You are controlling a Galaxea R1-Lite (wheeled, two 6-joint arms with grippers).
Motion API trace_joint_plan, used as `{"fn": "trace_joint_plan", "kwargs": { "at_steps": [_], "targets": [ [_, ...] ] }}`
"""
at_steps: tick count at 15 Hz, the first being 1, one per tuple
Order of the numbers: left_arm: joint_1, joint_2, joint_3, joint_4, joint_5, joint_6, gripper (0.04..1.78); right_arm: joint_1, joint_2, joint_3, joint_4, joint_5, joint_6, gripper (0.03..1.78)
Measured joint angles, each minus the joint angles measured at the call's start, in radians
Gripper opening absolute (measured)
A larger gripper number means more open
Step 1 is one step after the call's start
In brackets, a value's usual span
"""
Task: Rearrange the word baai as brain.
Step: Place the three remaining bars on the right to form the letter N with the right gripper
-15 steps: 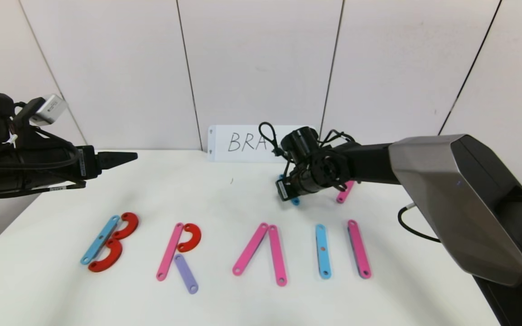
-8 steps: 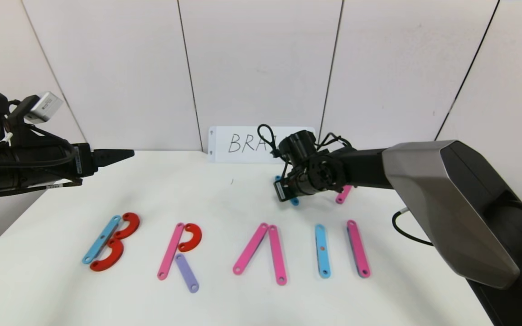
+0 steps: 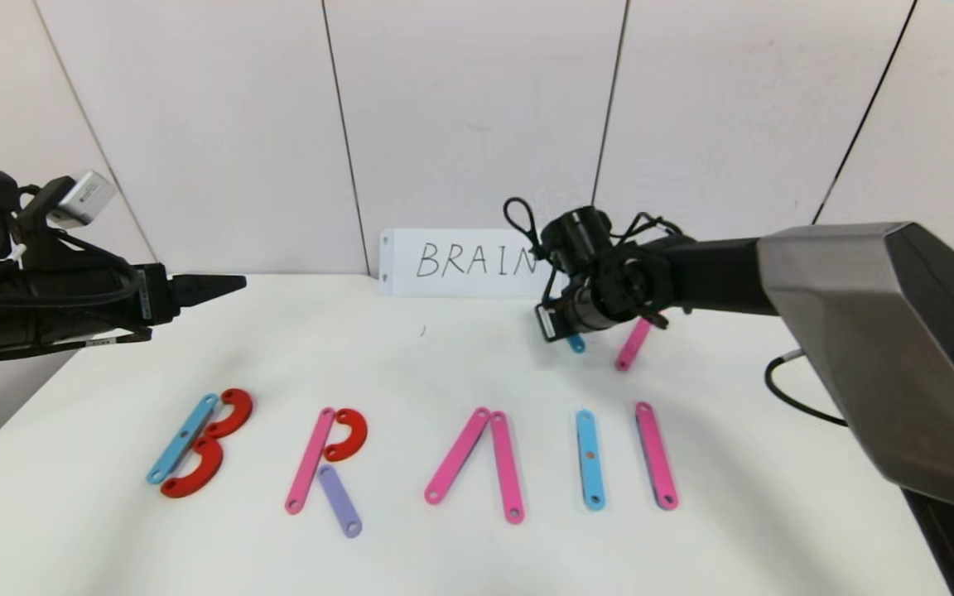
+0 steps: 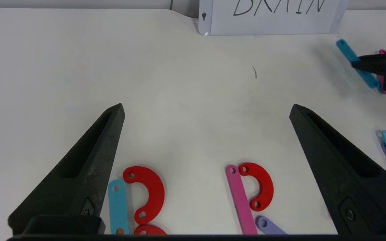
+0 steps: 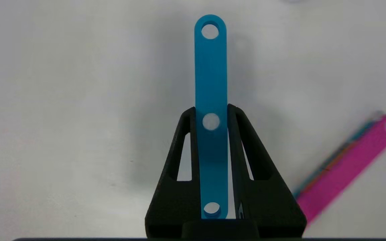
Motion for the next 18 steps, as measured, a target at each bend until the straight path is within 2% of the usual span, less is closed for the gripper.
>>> {"fn": "trace_joint_plan", "kwargs": {
  "at_steps": [4, 10, 14, 18],
  "targets": [
    [0.0, 0.001, 0.0, 0.001, -0.013, -0.001, 1.73, -0.018, -0.189, 0.116, 0.03, -0.02, 0.004, 0.29],
    [0.001, 0.0, 0.0, 0.001, -0.02, 0.0, 1.73, -0.037, -0.462, 0.519, -0.01, -0.042, 0.014, 0.29],
    [0.001, 0.002, 0.0, 0.0, -0.019, 0.0, 1.73, -0.063, -0.558, 0.797, -0.19, -0.034, 0.026, 0.29],
    [0.0, 0.005, 0.0, 0.001, -0.019, 0.001, 1.73, -0.074, -0.587, 0.997, -0.355, -0.009, 0.027, 0.29]
  ]
}}
